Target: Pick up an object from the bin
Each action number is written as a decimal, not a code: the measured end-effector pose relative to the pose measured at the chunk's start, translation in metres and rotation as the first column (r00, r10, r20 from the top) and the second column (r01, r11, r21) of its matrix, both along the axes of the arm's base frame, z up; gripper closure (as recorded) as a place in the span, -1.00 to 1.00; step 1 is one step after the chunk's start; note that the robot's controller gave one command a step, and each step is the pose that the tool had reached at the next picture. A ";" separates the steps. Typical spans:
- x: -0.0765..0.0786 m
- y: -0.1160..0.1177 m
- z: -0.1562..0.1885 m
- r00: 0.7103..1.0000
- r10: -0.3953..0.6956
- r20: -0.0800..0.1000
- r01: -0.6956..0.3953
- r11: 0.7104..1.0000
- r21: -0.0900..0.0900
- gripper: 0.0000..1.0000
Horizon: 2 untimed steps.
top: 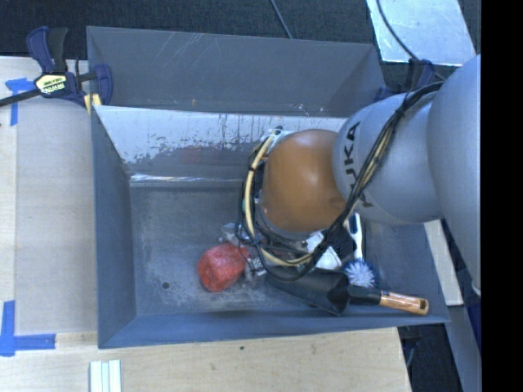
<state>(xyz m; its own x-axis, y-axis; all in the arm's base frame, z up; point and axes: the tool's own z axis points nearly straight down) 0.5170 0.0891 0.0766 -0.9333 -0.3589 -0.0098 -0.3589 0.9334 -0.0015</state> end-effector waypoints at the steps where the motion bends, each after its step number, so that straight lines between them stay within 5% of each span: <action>1: -0.001 0.001 0.025 1.000 -0.001 -0.002 0.001 1.000 0.001 1.00; 2: -0.001 0.001 0.060 1.000 -0.001 -0.005 0.001 1.000 0.001 1.00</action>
Offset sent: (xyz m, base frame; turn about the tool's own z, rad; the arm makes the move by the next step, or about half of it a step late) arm -0.0009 0.0006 0.1116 0.0007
